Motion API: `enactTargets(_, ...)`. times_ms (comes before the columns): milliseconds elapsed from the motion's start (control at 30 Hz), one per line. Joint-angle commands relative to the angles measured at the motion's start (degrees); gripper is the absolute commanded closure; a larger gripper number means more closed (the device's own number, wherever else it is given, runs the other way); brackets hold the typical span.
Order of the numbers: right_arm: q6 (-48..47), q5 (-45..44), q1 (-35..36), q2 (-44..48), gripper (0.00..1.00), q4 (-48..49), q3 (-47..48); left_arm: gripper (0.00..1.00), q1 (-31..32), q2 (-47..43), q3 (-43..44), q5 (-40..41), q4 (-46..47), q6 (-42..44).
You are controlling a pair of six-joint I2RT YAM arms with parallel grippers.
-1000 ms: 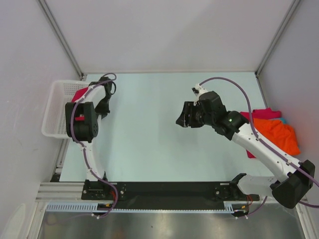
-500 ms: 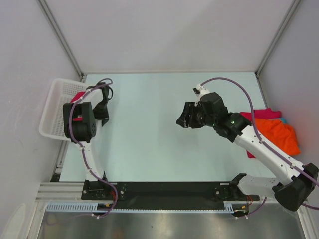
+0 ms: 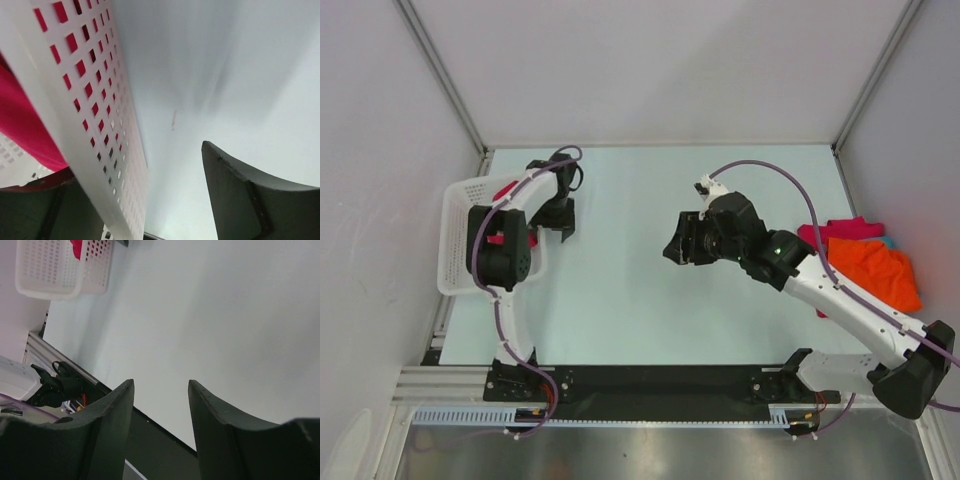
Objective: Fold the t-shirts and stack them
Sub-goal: Grab crumpled tshirt from bin with the right arm
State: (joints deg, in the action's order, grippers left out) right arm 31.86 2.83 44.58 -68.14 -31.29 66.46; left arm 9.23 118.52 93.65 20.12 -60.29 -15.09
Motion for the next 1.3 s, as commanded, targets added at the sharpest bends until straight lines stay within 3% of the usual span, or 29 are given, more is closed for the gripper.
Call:
enactTargets(0, 0.6, -1.4, 0.7, -0.5, 0.48, 2.5, 0.8, 0.27, 2.0, -0.9, 4.5, -2.0, -1.8, -1.4)
enactTargets(200, 0.5, -2.0, 0.7, -0.3, 0.47, 2.0, 0.5, 0.32, 2.0, -1.4, 2.3, -2.6, -1.9, -2.0)
enactTargets(233, 0.4, -2.0, 0.7, -0.4, 0.48, 2.0, 0.4, 0.45, 2.0, -2.6, 1.5, -3.2, -1.6, -2.4)
enactTargets(300, 0.3, -2.0, 0.7, -0.4, 0.47, 2.1, 0.3, 0.91, 2.0, -4.5, -2.1, -6.2, 0.3, -3.9)
enactTargets(333, 0.3, -2.0, 0.7, -0.3, 0.47, 2.1, 0.3, 1.00, 2.1, -6.8, -3.5, -7.0, 1.0, -4.7)
enactTargets(567, 0.2, -1.7, 0.7, 0.7, 0.47, 2.7, -1.6, 1.00, 6.8, -22.4, -20.2, -7.5, 7.2, -12.5)
enactTargets(667, 0.5, -1.2, 0.8, 1.5, 0.48, 3.6, -2.8, 1.00, 6.8, -26.6, -22.3, -6.2, 6.7, -13.6)
enactTargets(967, 1.1, -1.9, 0.9, 4.9, 0.47, 3.4, -5.5, 1.00, 9.2, -26.4, -21.4, -11.3, 7.5, -12.8)
enactTargets(1267, 1.0, -2.7, 0.7, 6.2, 0.47, 2.6, -5.6, 1.00, 9.3, -25.9, -24.3, -10.9, 8.2, -13.3)
